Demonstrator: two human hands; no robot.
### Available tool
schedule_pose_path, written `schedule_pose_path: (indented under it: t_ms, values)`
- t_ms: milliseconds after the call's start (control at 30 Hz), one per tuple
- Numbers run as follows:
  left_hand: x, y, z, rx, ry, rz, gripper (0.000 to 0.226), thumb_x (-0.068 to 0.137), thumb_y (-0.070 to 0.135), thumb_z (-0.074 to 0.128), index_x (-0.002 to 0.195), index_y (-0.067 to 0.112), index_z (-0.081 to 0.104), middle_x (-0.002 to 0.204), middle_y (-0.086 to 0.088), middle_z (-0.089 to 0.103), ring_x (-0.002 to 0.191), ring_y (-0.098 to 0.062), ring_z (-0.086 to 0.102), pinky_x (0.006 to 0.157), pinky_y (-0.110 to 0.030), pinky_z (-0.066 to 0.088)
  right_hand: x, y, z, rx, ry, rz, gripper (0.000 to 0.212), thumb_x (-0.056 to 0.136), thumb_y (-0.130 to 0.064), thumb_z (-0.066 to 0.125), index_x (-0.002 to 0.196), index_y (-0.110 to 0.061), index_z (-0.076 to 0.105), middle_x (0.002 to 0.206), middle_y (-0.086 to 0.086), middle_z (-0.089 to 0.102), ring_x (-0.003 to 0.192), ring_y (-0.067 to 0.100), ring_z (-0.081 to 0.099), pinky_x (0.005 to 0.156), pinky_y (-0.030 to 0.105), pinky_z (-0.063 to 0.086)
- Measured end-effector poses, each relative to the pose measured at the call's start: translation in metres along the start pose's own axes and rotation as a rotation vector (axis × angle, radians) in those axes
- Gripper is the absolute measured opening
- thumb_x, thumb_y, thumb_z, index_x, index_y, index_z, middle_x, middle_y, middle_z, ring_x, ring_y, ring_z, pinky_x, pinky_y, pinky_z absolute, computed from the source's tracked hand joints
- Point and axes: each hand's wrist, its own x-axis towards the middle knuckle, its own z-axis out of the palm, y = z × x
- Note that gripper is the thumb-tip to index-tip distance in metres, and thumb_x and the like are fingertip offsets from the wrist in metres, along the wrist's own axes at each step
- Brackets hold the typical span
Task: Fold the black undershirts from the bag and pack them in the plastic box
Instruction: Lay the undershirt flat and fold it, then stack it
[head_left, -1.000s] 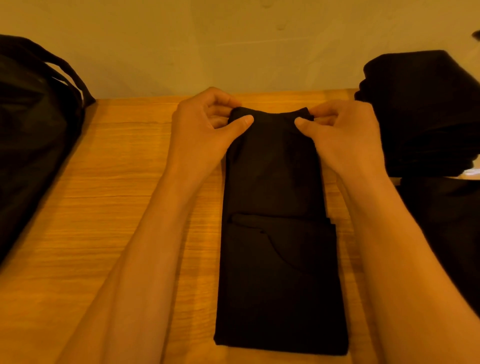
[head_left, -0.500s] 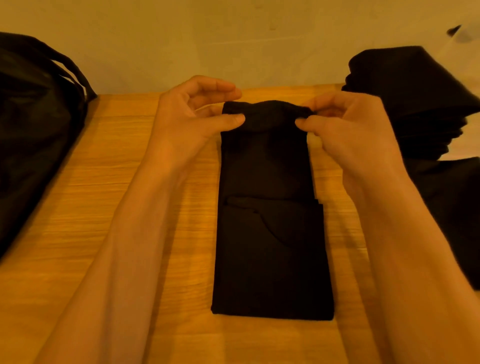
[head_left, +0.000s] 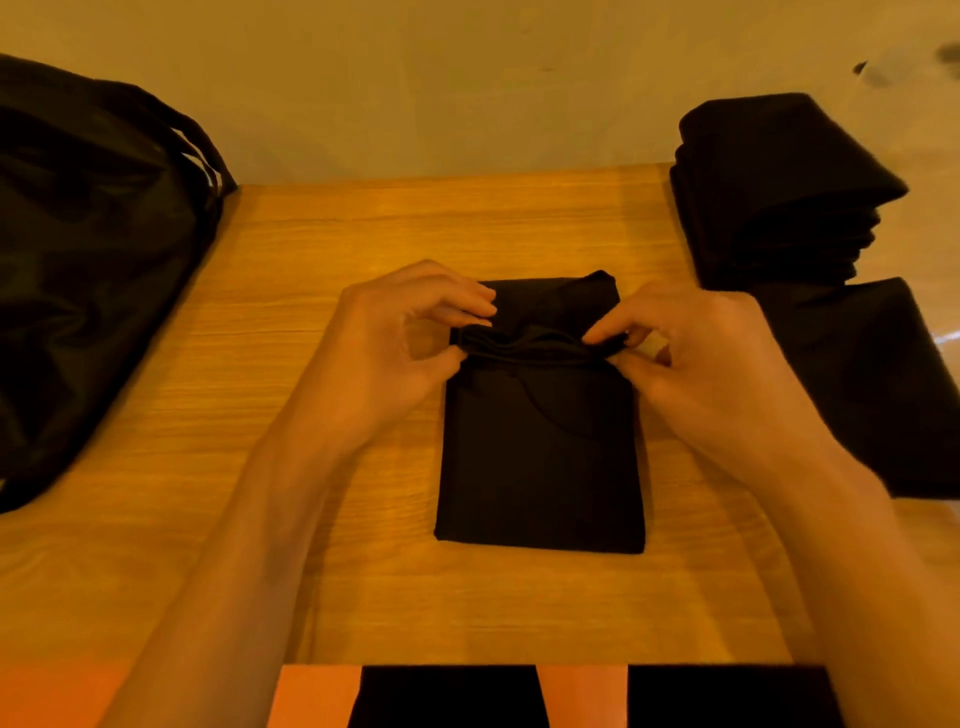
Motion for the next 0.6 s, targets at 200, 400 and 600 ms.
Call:
schedule_pose_path:
  t_ms: [200,400,600]
  values:
    - [-0.039,0.046,0.003,0.102,0.259,-0.593,0.007,0.093,0.027,0.069,0.094,0.031,0.064,0.095,0.014,0.063,0.087,-0.002,0.06,0.068,-0.015,0.045,-0.045,-0.018,-0.009,0.121,0.12,0.278,0.013,0.094,-0.029,0.066,0.105,-0.031,0.06,0.088,-0.014,0.062,0.075,-0.001,0.062,0.057,0.008,0.047]
    - [-0.084,0.072,0.031,0.209,0.135,-0.758,0.017,0.09,0.05,0.067,0.088,0.033,0.062,0.082,0.014,0.063,0.085,-0.008,0.061,0.09,-0.046,0.052,-0.082,-0.034,0.019,0.094,0.013,0.431,0.024,0.092,-0.052,0.061,0.09,-0.028,0.064,0.07,-0.01,0.064,0.065,0.004,0.061,0.058,0.017,0.048]
    - [-0.094,0.076,0.036,0.169,0.209,-0.755,0.021,0.093,0.042,0.069,0.077,0.032,0.06,0.076,0.013,0.061,0.074,-0.004,0.057,0.071,-0.03,0.049,-0.089,-0.036,0.022,0.184,0.104,0.428,0.017,0.094,-0.041,0.066,0.092,-0.024,0.068,0.071,-0.009,0.064,0.065,0.004,0.06,0.053,0.013,0.039]
